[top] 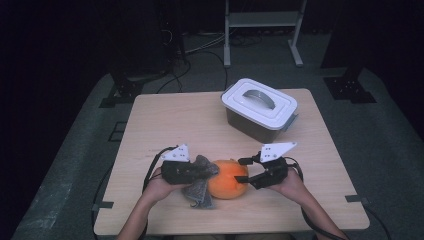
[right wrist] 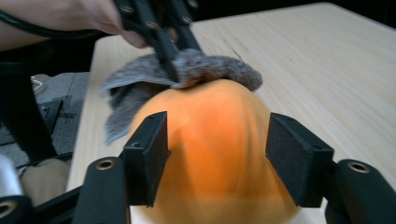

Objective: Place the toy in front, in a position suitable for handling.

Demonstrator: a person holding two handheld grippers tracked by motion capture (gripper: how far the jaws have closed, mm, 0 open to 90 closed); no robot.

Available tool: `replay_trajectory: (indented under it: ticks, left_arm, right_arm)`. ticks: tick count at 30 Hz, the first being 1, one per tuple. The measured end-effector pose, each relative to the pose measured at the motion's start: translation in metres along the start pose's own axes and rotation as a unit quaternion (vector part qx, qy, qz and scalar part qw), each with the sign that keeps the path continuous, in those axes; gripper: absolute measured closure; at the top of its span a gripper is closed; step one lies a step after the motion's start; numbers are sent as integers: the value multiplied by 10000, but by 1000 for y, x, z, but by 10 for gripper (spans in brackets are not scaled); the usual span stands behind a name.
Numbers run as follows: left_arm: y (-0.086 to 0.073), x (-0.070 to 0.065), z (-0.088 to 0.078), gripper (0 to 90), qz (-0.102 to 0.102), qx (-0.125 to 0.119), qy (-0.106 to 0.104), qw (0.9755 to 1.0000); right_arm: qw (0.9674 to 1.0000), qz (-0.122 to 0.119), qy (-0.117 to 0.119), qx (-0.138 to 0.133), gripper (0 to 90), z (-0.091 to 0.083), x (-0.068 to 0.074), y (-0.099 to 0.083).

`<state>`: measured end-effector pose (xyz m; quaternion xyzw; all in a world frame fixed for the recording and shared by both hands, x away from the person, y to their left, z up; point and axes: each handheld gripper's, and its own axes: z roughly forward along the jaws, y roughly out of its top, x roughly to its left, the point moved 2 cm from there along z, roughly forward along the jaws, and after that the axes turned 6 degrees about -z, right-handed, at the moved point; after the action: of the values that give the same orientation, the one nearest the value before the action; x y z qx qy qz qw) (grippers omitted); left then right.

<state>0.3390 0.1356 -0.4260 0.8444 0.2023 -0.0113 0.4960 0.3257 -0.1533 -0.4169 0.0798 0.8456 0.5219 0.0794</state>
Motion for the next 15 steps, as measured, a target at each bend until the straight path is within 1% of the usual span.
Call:
replay_trajectory:
  ticks: [1,2,3,4,5,6,7,8,9,10,11,12,13,14,15]
  left_arm:
    - [-1,2,0,778,-28,12,60,10000]
    - [-1,2,0,778,-28,12,60,10000]
    - [-1,4,0,779,-71,-13,119,9999]
    - [-1,4,0,780,-71,-13,119,9999]
    - [-1,5,-1,780,-93,-43,118,9999]
    - [-1,5,0,781,-111,-59,103,9999]
    - [0,3,0,783,-84,-63,108,9999]
    - [0,3,0,783,-84,-63,108,9999]
    - [1,2,0,783,-58,-78,112,9999]
    - [3,1,0,783,-46,-115,97,9999]
    - [6,-1,0,784,-36,-158,48,9999]
    - [8,-4,0,783,-19,-218,-30,9998]
    - [14,-12,2,783,104,-279,-167,9994]
    - [14,-12,2,783,104,-279,-167,9994]
    - [21,-20,5,783,245,-312,-317,9987]
  right_arm:
    - [9999,-75,72,-39,350,-5,4,-3]
    - [9999,-75,72,-39,350,-5,4,-3]
    - [9997,-165,112,103,346,-4,7,-7]
    - [9997,-165,112,103,346,-4,7,-7]
    - [9996,-193,110,192,340,-2,8,-8]
    - [9992,-225,56,324,342,2,9,-11]
    - [9988,-271,-124,381,366,8,10,-11]
    - [9988,-271,-124,381,366,8,10,-11]
    - [9986,-273,-272,353,410,10,10,-8]
    - [9986,-273,-272,353,410,10,10,-8]
    - [9983,-285,-373,344,461,12,11,-5]
    - [9980,-321,-419,335,469,13,12,-5]
    - [9980,-318,-434,318,485,15,12,-4]
    - [9980,-318,-434,318,485,15,12,-4]
    - [9976,-354,-506,322,510,17,13,-4]
